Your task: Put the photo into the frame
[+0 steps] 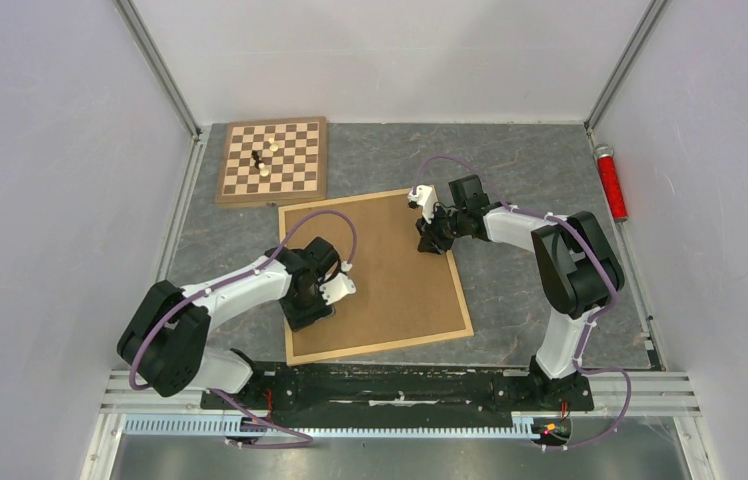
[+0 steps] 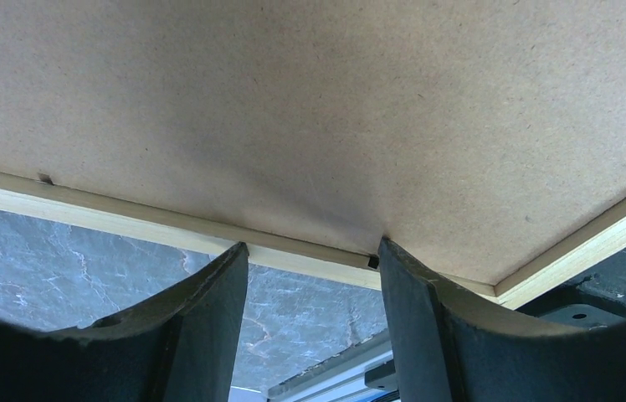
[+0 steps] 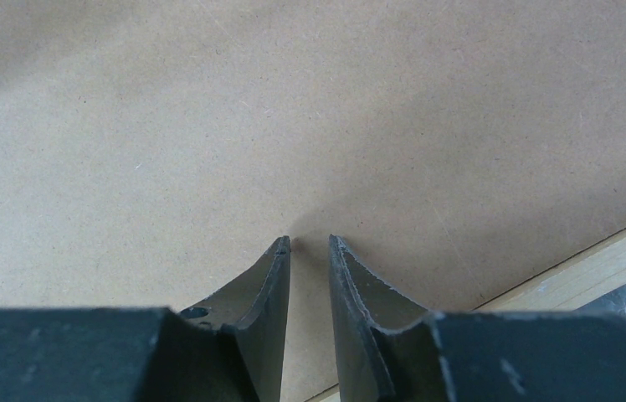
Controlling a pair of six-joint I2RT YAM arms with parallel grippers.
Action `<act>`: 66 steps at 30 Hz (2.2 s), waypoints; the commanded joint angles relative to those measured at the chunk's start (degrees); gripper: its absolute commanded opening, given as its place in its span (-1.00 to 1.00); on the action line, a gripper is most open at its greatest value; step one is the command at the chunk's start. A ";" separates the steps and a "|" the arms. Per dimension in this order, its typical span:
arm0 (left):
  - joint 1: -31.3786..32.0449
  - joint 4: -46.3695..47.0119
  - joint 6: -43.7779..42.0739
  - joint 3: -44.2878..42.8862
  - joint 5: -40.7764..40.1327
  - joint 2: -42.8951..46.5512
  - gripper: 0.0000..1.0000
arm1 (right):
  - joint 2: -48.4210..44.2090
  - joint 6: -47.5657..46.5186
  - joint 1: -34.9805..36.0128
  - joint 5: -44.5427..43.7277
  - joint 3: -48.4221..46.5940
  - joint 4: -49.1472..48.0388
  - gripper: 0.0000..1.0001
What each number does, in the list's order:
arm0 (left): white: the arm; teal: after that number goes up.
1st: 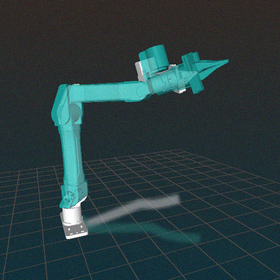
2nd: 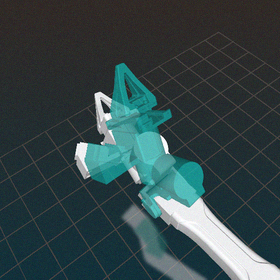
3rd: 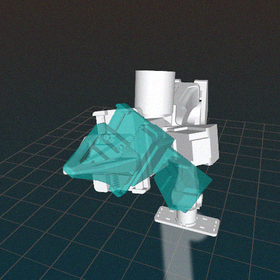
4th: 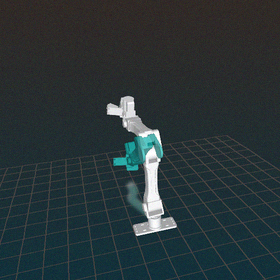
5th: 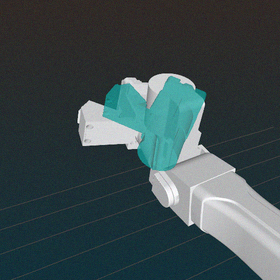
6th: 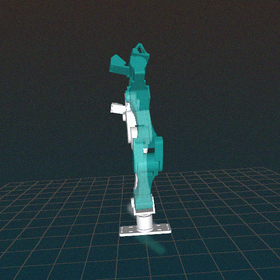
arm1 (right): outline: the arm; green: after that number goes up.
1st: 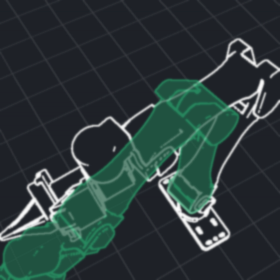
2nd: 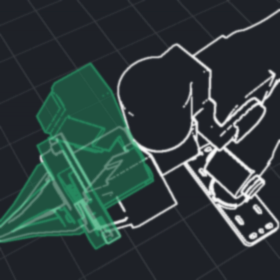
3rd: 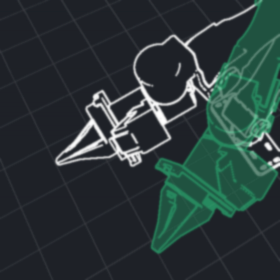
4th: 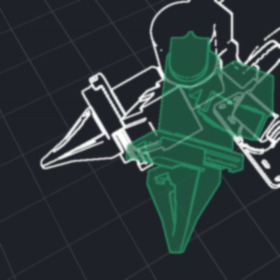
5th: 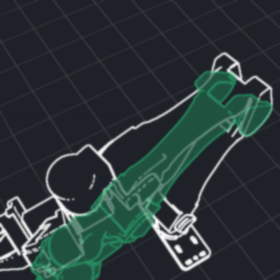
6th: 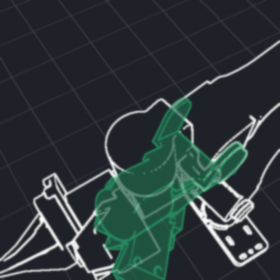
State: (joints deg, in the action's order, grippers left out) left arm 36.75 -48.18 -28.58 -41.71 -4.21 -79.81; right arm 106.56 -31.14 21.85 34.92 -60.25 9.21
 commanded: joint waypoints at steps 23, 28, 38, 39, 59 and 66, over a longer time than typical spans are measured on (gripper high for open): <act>-4.99 7.31 1.03 -4.27 12.09 5.13 0.29 | 2.62 0.94 0.13 -1.78 3.65 12.55 -0.48; -11.98 7.53 2.81 -9.09 18.97 2.38 0.29 | 1.84 0.66 0.04 -0.23 3.18 13.08 -0.45; -21.95 6.63 5.47 -19.43 29.16 -6.76 0.29 | -1.91 -2.69 -0.64 5.60 -0.53 18.15 -0.05; -22.23 4.97 4.14 -20.52 29.30 -7.46 0.29 | -2.12 -3.84 -0.75 6.62 -1.15 19.33 -0.01; -20.67 -13.38 -13.62 -9.24 17.85 4.62 0.30 | -1.09 -9.88 -0.01 10.67 -3.20 24.62 0.02; -17.01 -9.87 -10.50 -4.88 14.61 7.33 0.29 | -1.54 -7.10 0.93 5.88 -0.61 21.93 0.02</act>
State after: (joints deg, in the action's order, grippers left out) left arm 17.85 -60.29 -38.96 -47.83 13.17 -74.08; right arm 104.86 -39.94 21.82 45.36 -62.54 32.21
